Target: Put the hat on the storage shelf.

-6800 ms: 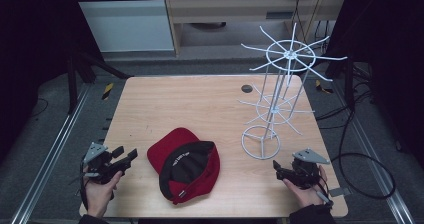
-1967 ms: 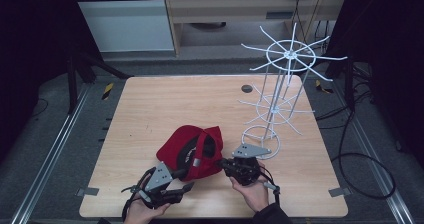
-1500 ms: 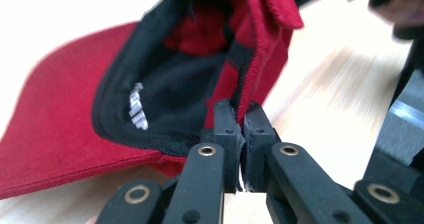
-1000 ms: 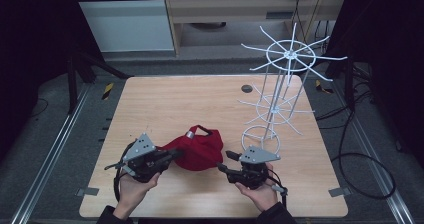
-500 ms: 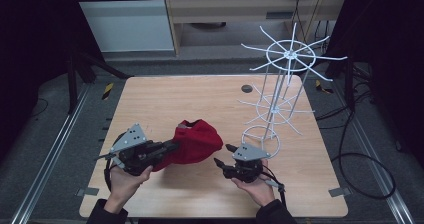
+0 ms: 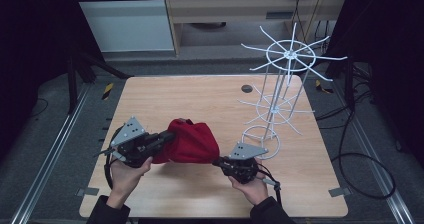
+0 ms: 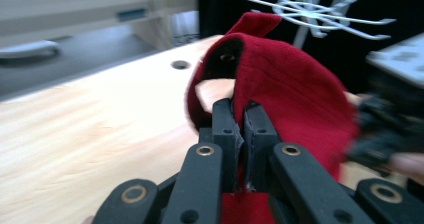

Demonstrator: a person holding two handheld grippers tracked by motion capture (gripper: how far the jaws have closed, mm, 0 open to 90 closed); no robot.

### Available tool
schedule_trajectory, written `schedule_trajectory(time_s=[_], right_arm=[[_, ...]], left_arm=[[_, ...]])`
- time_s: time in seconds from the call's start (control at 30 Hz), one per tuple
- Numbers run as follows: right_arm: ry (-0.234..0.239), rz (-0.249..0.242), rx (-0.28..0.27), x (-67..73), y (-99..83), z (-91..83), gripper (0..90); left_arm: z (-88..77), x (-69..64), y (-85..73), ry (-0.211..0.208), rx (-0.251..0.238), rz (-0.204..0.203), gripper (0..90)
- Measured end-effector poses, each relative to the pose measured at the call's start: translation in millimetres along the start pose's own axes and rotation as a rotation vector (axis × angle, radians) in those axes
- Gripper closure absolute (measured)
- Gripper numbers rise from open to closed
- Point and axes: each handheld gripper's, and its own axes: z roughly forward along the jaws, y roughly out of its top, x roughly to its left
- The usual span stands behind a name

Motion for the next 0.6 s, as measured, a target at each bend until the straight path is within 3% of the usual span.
schedule_trajectory(time_s=[0.07,0.2,0.33,0.5,0.6], right_arm=[[0.024,-0.003,-0.004,6.1,3.3,-0.3,87.8],[0.075,-0.006,-0.013,20.8,10.9,2.5,87.8],[0.082,-0.005,-0.019,29.2,13.9,6.2,87.8],[0.057,0.052,-0.035,21.5,11.2,3.4,87.8],[0.069,0.077,-0.042,19.3,11.1,1.4,87.8]], left_arm=[[5.0,3.2,2.9,0.056,-0.003,0.004,84.9],[19.1,10.2,6.9,0.108,0.011,-0.012,84.8],[46.8,13.5,5.2,0.121,0.042,0.001,84.2],[74.5,9.4,6.5,0.120,0.062,0.025,83.1],[86.2,5.6,10.8,0.129,0.106,0.043,83.9]])
